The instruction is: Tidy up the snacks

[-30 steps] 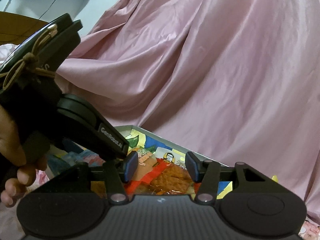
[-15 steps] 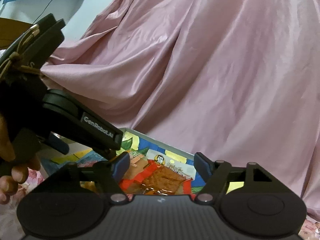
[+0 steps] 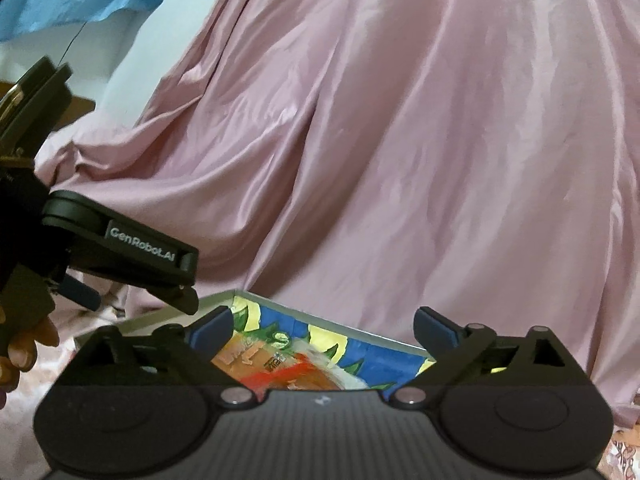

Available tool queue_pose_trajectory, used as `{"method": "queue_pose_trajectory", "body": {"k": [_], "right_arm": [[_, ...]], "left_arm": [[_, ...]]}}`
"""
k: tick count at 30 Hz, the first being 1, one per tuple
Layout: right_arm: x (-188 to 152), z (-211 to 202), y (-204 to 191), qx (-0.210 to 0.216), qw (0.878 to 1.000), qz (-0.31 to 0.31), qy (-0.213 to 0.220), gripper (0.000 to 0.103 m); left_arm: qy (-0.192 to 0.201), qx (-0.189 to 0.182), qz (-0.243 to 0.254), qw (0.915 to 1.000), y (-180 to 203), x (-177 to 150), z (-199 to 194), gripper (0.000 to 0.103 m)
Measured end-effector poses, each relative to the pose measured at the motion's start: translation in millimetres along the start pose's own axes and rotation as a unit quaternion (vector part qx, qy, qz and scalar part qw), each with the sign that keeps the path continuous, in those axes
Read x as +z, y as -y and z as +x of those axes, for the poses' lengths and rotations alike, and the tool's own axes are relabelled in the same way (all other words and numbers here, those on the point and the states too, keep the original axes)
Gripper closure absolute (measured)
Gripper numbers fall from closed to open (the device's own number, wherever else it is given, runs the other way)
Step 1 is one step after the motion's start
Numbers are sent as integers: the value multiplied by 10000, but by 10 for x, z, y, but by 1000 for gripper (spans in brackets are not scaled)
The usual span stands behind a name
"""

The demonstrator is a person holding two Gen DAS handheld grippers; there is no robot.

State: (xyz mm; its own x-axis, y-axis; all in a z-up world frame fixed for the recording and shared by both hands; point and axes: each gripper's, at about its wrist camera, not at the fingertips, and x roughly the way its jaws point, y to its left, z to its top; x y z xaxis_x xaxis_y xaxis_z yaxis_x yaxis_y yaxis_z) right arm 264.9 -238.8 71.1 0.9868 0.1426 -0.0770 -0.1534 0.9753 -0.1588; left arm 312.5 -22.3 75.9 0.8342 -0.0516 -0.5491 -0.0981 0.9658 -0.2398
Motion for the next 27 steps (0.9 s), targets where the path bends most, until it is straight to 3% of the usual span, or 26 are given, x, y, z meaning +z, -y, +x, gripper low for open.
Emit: {"method": "queue_pose_trajectory", "body": {"k": [27], "right_arm": [[256,-634,150,-92,9980,606,171,0]], "left_arm": [[572,183,69,9982,25,-136,-794,1]]}}
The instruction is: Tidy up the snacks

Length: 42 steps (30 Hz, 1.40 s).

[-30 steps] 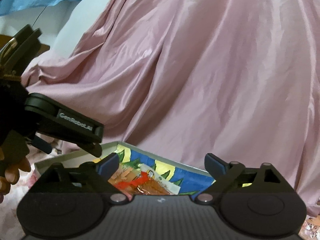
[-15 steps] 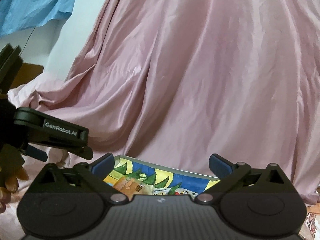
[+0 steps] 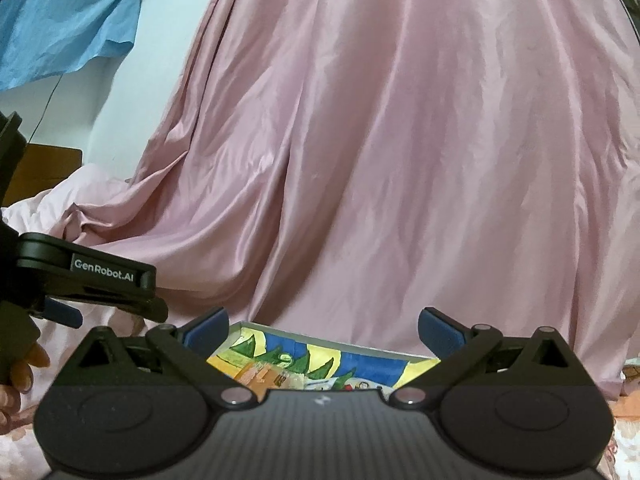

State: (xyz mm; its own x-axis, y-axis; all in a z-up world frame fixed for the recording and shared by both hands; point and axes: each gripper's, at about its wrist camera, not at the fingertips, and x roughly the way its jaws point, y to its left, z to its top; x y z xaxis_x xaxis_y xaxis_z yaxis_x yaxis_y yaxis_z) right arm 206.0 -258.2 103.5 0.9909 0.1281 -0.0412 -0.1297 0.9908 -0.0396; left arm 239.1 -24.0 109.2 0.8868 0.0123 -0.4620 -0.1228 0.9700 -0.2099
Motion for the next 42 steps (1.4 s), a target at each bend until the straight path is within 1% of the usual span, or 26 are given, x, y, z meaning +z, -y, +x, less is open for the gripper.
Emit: {"method": "queue_pose_trajectory", "body": {"k": [9,16,21,27,37,42], "right_arm": [[-74,-311,34,-145,9998,150,-57,0],[-120,-489,45,-199,9993,301,-71,0],[-143,-585,34,-192,9991,368,-88,0],[-183,-662,-2,-185,9991,335,-160,0],[-272,-840,-41,-180,9989,323,-289,0],[-319,-920,-86,-167,9988,290,-369,0]], "left_arm": [[207,-78,197,9996,-9,-217,-286,1],[369,-37,385,9986,-63,-389,-468,1],[405,-9,510,9979,-111,-524,-572,1],[410,0,592,9974,-179,-657,-666,1],[592,-38,849,9946,-221,-830,-828,1],[619,-64,929,9937,-261,-922,-907,1]]}}
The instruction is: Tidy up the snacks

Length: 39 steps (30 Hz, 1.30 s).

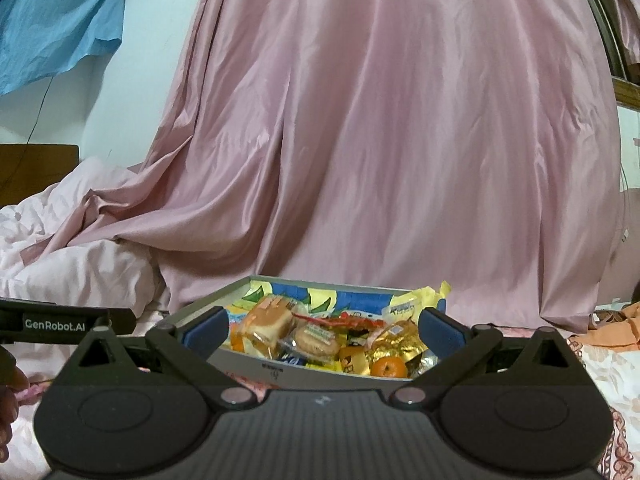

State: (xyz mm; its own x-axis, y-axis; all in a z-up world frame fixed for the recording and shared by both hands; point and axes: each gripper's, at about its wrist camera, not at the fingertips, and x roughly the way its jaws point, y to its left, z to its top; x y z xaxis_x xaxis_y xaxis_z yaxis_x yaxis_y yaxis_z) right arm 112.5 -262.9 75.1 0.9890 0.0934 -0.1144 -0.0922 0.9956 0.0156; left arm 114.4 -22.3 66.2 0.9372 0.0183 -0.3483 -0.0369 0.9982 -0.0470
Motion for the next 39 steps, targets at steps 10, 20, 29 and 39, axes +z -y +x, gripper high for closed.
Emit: {"method": "queue_pose_trajectory", "body": {"k": [10,20,29,39], "right_arm": [[-104,-147,-30,18,9999,48,-165,0],[-232,-307,-73,18,9993,140,-350,0],[-328,-465,-143,56,9986,124,-513,0],[-388,-587,-164,-3,9979,127,-643,0]], "left_arm": [[-2,25,104,9999,-136,-158,-199,1],[42,-2,285,9996,-180,-261,-420,1],[66,-65,310,9995,-245,-372,-589,1],[-121,-142,261,9995,-309,-527,-704,1]]}}
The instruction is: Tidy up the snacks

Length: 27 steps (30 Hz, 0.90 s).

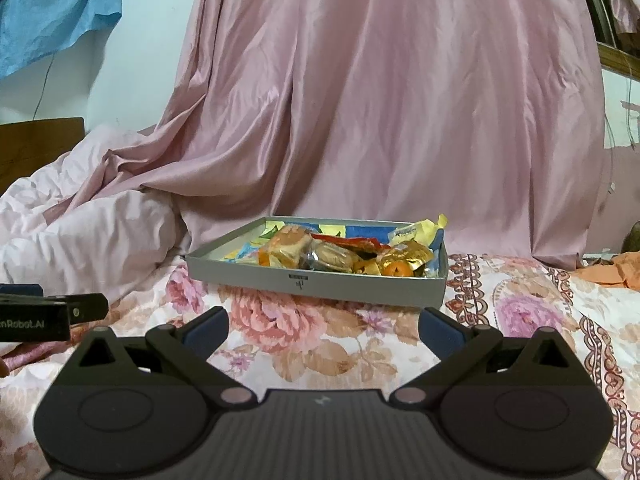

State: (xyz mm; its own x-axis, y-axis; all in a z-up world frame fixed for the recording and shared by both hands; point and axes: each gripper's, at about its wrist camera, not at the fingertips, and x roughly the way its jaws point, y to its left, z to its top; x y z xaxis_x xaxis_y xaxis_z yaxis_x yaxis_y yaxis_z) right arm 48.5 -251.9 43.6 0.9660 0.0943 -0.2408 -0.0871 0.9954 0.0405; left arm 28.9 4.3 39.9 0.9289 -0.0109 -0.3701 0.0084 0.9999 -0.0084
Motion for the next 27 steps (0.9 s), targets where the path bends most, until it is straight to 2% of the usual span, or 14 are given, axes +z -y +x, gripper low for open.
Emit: {"method": "queue_pose_trajectory", "body": {"k": [9,19,27], "right_arm": [[-60,-59,-8,-38,9999,-4,-107,0],[-168,-94,-41,-46,9993,-13,-358,0],[-216,-38,-24,-71,9986,60,-514,0]], "left_arm": [[-116,-93,102,9998,24,-84,-52,1],[-273,-107,-1,9996,-1,-148,-61,1],[-559,-121,60,9983,15,-173,39,1]]}}
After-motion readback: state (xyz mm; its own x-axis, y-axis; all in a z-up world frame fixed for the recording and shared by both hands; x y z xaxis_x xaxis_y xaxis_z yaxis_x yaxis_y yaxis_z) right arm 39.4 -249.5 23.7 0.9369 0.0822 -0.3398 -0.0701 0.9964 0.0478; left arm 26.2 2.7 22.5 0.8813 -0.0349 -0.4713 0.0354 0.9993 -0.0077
